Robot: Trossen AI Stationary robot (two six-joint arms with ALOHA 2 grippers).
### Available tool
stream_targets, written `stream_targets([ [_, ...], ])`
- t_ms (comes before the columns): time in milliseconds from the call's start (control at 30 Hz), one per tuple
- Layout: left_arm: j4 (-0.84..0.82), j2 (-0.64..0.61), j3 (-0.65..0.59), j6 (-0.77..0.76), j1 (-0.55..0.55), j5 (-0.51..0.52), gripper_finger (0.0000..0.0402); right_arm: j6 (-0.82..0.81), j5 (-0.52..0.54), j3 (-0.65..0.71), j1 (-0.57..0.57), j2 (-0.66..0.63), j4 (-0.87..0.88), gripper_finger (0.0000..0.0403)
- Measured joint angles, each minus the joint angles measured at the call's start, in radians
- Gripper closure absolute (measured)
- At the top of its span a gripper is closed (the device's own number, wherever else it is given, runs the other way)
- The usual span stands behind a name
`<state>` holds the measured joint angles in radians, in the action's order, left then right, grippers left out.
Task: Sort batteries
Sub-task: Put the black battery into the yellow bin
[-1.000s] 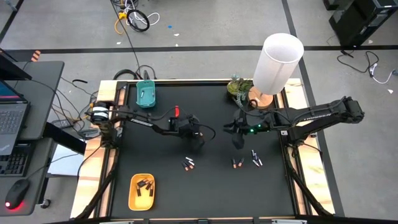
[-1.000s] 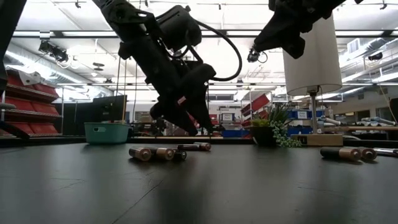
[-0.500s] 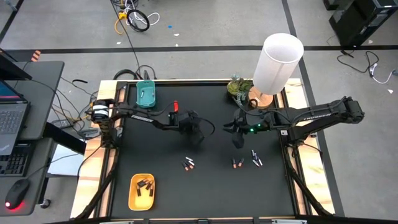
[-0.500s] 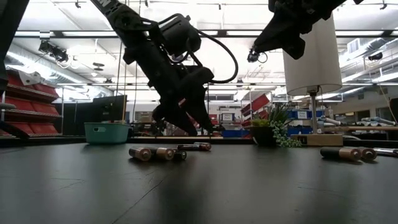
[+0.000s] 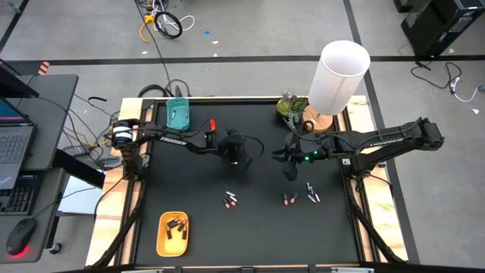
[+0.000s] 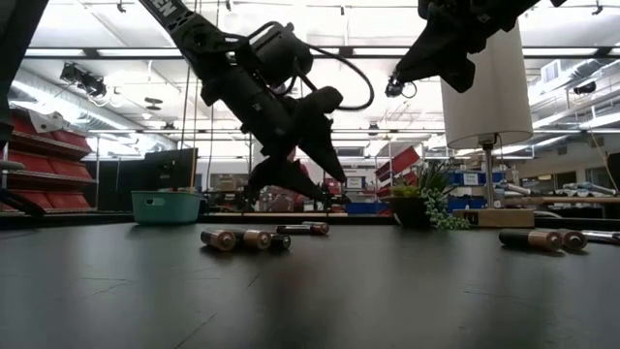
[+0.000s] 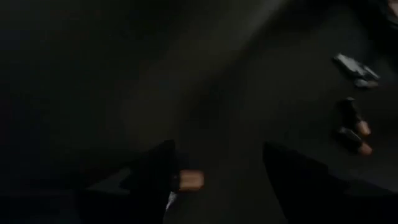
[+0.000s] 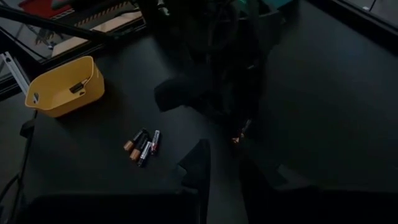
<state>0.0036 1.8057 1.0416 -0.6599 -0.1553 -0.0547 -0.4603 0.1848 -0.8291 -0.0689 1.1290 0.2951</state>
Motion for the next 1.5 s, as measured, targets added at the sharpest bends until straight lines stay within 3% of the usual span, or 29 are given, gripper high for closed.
stream_targets([
  [233,-0.040,0.000,0.000,0.021,-0.002,0.043,0.0155,0.000,0.000,0.000,0.000,0.000,0.000,0.0336],
  [667,-0.090,0.000,0.000,0.166,-0.022,0.037,0.0069,0.000,0.000,0.000,0.000,0.000,-0.001,0.0339],
  [1033,-0.159,0.000,0.000,0.240,0.022,0.149,0.0066,0.000,0.004,0.000,0.006,0.000,-0.001,0.0343],
  [1500,-0.127,0.000,0.000,0.159,0.112,0.282,0.0066,0.000,0.005,0.000,0.026,0.000,-0.002,0.0343],
])
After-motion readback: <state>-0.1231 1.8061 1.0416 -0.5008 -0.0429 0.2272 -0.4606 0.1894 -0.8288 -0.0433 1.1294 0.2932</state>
